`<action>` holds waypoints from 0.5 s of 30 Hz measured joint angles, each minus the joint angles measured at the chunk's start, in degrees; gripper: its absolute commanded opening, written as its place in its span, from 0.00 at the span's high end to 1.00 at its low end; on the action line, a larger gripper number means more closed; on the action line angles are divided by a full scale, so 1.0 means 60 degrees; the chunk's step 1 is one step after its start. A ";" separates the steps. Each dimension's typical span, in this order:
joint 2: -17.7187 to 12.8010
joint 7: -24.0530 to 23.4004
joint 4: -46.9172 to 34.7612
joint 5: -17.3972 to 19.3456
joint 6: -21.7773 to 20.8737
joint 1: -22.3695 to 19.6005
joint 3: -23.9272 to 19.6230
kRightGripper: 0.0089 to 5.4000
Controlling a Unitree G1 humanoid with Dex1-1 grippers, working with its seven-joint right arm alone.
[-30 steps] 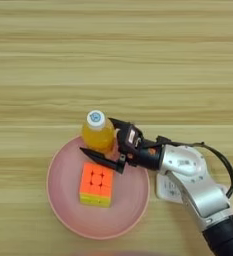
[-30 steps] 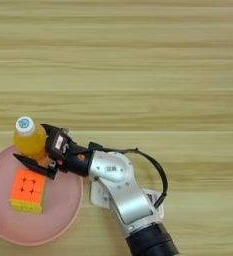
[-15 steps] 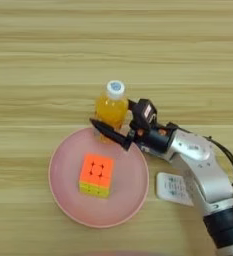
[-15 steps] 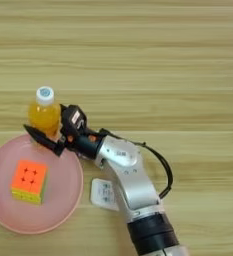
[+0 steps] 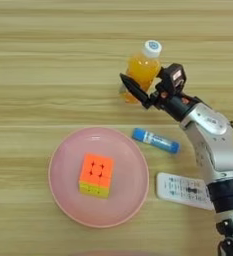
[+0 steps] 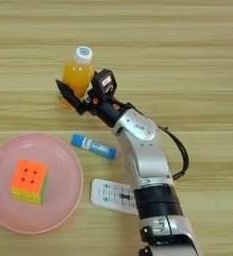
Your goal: Move the objects on the table
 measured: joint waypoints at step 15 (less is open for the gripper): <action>-0.0278 -0.1607 0.3652 -0.1540 -0.1362 -0.0869 -0.0303 0.37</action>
